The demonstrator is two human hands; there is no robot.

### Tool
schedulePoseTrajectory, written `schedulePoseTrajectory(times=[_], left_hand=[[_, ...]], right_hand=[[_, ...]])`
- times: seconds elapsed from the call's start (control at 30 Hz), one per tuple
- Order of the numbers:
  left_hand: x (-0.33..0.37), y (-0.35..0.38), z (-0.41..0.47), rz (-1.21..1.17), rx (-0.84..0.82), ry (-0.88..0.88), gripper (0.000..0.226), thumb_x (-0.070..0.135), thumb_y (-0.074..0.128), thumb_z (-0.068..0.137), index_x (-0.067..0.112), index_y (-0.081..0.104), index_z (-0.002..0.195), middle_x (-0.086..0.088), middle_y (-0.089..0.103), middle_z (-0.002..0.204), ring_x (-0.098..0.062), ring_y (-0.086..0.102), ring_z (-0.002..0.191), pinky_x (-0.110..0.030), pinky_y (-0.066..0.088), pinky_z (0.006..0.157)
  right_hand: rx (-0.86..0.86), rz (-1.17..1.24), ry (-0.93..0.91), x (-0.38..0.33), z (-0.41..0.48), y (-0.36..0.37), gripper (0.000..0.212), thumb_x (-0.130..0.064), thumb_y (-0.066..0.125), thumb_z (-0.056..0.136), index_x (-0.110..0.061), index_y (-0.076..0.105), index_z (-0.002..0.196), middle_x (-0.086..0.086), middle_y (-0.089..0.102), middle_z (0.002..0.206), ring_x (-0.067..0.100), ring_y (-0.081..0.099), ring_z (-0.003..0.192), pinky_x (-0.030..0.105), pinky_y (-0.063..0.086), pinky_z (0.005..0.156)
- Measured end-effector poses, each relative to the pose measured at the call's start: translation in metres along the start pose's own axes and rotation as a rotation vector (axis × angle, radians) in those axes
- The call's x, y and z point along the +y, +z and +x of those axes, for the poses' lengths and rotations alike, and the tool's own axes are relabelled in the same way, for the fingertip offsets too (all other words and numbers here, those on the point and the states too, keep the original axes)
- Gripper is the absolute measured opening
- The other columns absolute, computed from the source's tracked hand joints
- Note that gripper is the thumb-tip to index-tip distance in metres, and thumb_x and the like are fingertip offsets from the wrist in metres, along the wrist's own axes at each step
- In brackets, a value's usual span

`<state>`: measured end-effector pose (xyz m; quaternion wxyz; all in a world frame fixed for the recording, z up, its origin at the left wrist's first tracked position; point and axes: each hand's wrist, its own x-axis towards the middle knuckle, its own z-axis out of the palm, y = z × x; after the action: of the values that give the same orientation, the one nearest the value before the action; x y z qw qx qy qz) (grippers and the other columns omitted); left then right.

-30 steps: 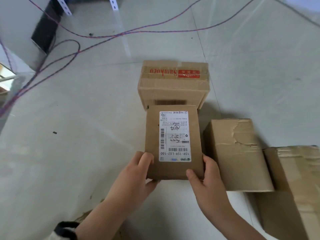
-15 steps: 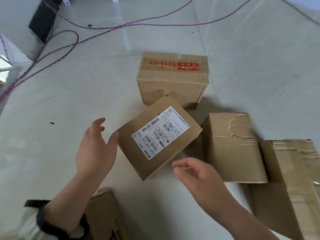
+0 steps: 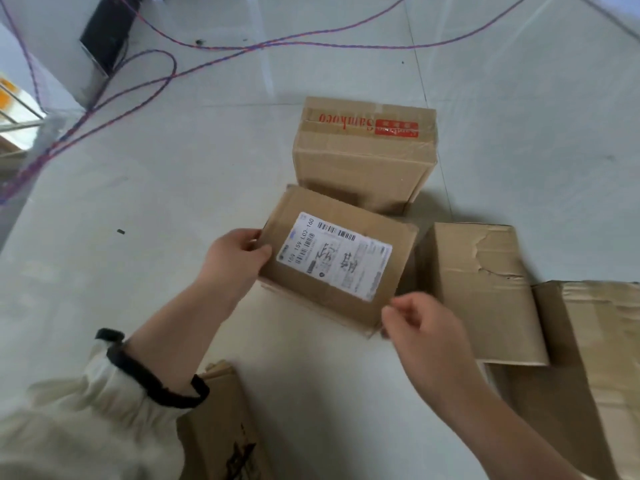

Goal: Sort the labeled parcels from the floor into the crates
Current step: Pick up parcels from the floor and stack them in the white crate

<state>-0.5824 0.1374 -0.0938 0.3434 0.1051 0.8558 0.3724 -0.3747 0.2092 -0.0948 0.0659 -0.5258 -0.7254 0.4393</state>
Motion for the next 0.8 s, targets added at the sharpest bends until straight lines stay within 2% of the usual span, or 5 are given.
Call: schedulePoseTrajectory(times=[0.07,0.17,0.33,0.5,0.8], left_hand=[[-0.007,0.0,0.001,-0.111,0.103,0.013,0.033,0.012,0.058,0.09,0.014,0.059,0.123,-0.003,0.063,0.12,-0.015,0.057,0.096,-0.031,0.046,0.09],[-0.02,0.004,-0.012,-0.301,0.219,-0.12,0.05,0.022,0.063,0.088,0.019,0.046,0.135,0.0,0.051,0.133,-0.017,0.051,0.113,-0.043,0.042,0.104],[-0.039,0.029,-0.047,-0.522,-0.095,-0.457,0.046,0.026,0.062,0.09,0.011,0.047,0.132,-0.006,0.057,0.122,-0.027,0.056,0.109,-0.046,0.048,0.086],[-0.035,0.024,-0.03,-0.418,-0.023,-0.229,0.019,0.019,0.052,0.096,0.021,0.062,0.111,0.003,0.069,0.088,-0.009,0.063,0.069,-0.024,0.049,0.052],[-0.038,0.025,-0.039,-0.463,-0.027,-0.19,0.015,0.015,0.054,0.094,0.025,0.064,0.099,0.006,0.071,0.087,-0.007,0.066,0.069,-0.024,0.049,0.059]], right_hand=[[-0.106,-0.059,-0.02,-0.002,-0.005,-0.005,0.018,-0.03,0.056,0.089,-0.018,0.064,0.079,-0.007,0.066,0.073,0.007,0.061,0.073,0.019,0.043,0.062],[0.094,-0.158,-0.098,-0.009,0.022,-0.028,0.02,-0.03,0.051,0.091,-0.017,0.065,0.083,-0.009,0.063,0.071,0.009,0.06,0.074,0.018,0.038,0.057],[0.023,-0.246,-0.15,-0.019,0.065,-0.024,0.041,-0.033,0.049,0.094,-0.017,0.052,0.131,0.002,0.06,0.127,0.019,0.053,0.119,0.024,0.037,0.091],[-0.081,-0.342,-0.17,0.004,0.025,0.004,0.03,-0.034,0.047,0.095,-0.013,0.057,0.076,0.002,0.061,0.069,0.02,0.061,0.068,0.032,0.045,0.06],[-0.09,0.024,-0.057,0.023,0.002,0.019,0.02,-0.031,0.048,0.095,-0.021,0.054,0.078,-0.008,0.061,0.079,0.004,0.058,0.074,0.012,0.039,0.053]])
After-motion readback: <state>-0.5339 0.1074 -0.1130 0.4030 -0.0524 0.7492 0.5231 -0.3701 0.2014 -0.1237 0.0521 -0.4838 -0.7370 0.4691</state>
